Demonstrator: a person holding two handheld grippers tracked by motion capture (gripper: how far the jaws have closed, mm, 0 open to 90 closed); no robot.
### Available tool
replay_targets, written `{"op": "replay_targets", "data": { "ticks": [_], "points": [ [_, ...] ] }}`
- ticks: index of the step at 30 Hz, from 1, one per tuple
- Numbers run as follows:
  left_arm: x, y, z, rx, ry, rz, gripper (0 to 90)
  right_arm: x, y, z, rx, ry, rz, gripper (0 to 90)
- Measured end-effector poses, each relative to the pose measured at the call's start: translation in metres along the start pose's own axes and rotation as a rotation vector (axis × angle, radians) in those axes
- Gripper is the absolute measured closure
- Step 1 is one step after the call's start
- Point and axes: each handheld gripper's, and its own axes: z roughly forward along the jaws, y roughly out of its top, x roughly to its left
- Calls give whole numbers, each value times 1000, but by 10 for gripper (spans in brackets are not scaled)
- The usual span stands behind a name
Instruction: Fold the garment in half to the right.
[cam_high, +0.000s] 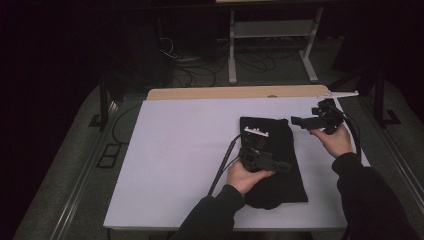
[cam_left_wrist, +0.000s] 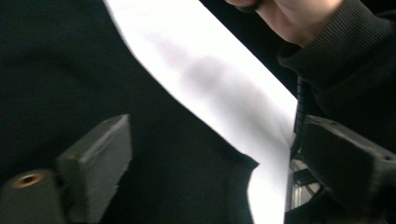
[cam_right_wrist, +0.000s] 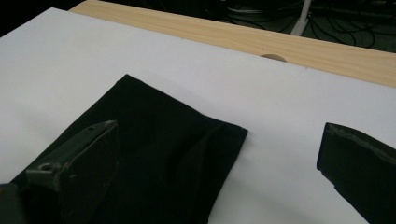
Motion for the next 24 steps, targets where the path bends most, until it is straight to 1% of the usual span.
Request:
{"op": "replay_targets", "data": {
  "ticks": [2, 3, 8, 10, 11, 15, 18, 21, 24],
  "points": [
    [3, 0, -6, -9, 25, 13, 15, 0, -1, -3, 5, 2, 2, 0],
    [4, -1, -10, -6, 35, 27, 8, 0, -2, -5, 4, 3, -1, 0],
    [9, -3, -24, -13, 64, 61, 0, 3, -6, -10, 7, 6, -9, 0],
    [11, -3, -29, -5, 73, 70, 0, 4, -7, -11, 7, 9, -16, 0],
    [12, -4, -31, -4, 79, 73, 0, 5, -7, -12, 8, 12, -12, 0],
    [17, -7, -42, -8, 100, 82, 0, 9, -8, -15, 8, 19, -24, 0],
    [20, -9, -51, -22, 118, 83, 0, 12, -7, -17, 6, 28, -31, 0],
    [24, -12, -59, -27, 126, 78, 0, 15, -7, -20, 4, 34, -42, 0],
    [26, -15, -67, -21, 142, 94, 0, 17, -8, -24, 1, 36, -45, 0]
  ]
}}
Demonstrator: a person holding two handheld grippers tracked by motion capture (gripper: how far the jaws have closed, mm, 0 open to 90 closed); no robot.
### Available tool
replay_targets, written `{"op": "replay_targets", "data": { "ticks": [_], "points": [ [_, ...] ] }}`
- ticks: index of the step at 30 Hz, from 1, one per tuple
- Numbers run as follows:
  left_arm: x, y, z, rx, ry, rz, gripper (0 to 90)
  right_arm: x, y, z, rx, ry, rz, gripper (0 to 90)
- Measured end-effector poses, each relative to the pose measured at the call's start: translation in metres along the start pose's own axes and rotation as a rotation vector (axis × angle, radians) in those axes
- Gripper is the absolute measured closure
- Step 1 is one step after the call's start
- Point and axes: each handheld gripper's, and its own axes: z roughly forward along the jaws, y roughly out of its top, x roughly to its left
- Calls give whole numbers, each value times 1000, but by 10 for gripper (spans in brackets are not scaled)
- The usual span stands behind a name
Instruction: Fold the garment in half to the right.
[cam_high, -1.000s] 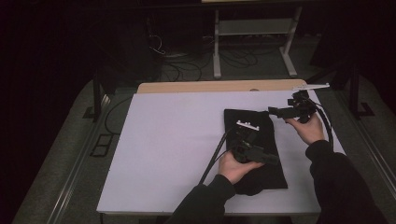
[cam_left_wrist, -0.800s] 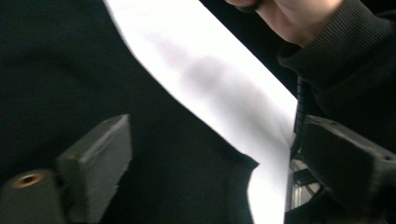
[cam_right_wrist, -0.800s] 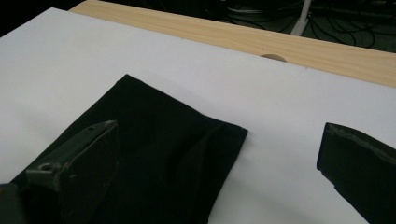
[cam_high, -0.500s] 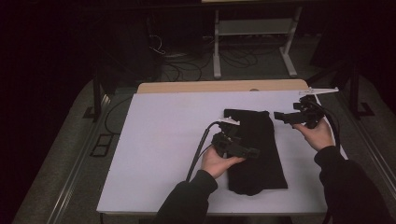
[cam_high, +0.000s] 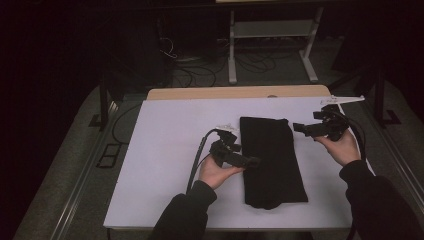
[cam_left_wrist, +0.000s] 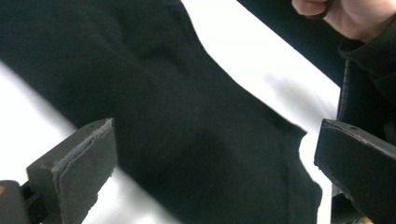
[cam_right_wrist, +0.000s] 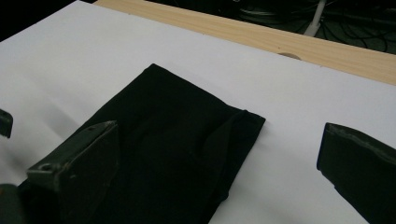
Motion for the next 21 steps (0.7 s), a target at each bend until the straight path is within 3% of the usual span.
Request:
{"op": "replay_targets", "data": {
  "ticks": [21],
  "points": [
    [12, -23, -43, -20, 64, 12, 0, 8, -10, -15, -9, 16, -12, 0]
  ]
}}
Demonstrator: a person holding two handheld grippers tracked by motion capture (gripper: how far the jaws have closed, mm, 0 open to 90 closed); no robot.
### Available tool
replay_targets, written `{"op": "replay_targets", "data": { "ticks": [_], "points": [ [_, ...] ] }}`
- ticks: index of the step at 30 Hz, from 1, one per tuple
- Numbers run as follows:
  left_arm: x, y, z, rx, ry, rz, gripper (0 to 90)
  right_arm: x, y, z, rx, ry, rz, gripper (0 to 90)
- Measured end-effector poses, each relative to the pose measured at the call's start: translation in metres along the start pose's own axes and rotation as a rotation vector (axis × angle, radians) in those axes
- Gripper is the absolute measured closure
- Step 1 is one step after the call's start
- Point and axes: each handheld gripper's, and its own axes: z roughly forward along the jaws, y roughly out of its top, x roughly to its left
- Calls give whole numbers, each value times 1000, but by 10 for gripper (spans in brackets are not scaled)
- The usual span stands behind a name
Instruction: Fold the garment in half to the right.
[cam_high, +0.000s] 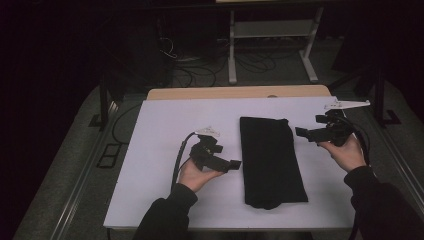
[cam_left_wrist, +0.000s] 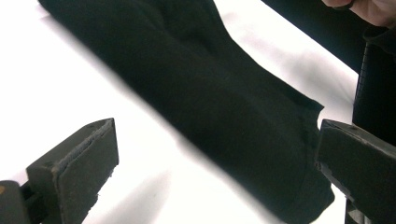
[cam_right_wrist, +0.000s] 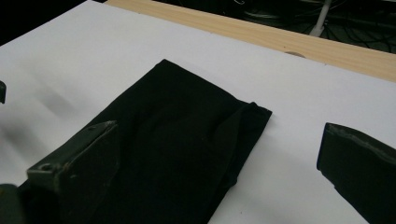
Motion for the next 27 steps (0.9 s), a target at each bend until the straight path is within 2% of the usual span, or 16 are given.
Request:
{"op": "replay_targets", "data": {
  "ticks": [12, 17, 27],
  "points": [
    [14, -19, -31, -36, 35, 2, 0, 6, -12, -13, -24, 10, -15, 0],
    [18, -29, -43, -65, 45, 7, 0, 10, -18, -17, -31, 16, -14, 0],
    [26, -44, -61, -71, 80, 15, 0, 13, -32, -22, -29, 13, -12, 0]
  ]
}}
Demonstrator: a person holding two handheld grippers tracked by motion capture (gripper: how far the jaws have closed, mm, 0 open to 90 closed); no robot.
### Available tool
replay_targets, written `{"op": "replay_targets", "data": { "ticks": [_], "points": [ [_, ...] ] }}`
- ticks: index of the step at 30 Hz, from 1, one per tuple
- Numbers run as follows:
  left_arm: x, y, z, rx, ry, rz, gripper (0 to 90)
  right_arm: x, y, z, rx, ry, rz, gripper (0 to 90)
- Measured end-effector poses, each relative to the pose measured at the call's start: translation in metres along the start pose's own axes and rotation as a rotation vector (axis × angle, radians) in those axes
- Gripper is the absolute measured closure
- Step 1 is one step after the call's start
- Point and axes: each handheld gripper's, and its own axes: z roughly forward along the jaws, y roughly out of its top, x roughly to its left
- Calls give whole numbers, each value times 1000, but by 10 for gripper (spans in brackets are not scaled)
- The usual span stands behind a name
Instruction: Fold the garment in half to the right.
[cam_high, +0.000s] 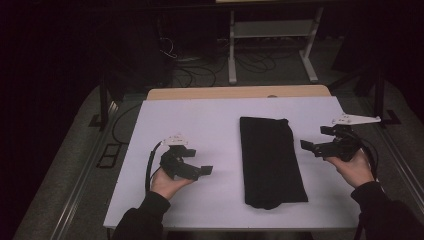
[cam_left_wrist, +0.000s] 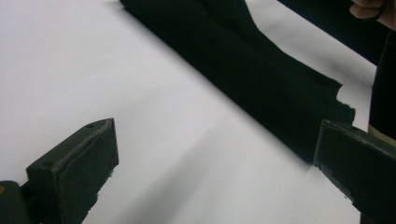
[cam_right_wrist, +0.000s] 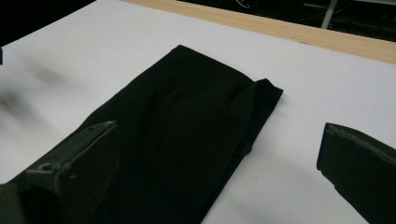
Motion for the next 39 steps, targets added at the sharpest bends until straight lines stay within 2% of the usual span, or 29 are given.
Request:
{"op": "replay_targets", "data": {
  "ticks": [3, 9, 20, 32, 39],
  "points": [
    [4, -3, -5, -17, 7, -14, 0, 0, -4, -2, 1, -2, 1, 0],
    [7, -7, -17, -35, 36, -4, 0, 2, -10, -7, 3, -8, -2, 0],
    [20, -21, -41, -73, 79, -32, 0, 4, -22, -15, -2, -8, -7, 0],
    [30, -35, -52, -93, 115, -28, 0, 4, -40, -20, 8, -9, 6, 0],
    [39, -42, -62, -106, 151, -49, 0, 6, -48, -24, 6, -6, 8, 0]
  ]
}}
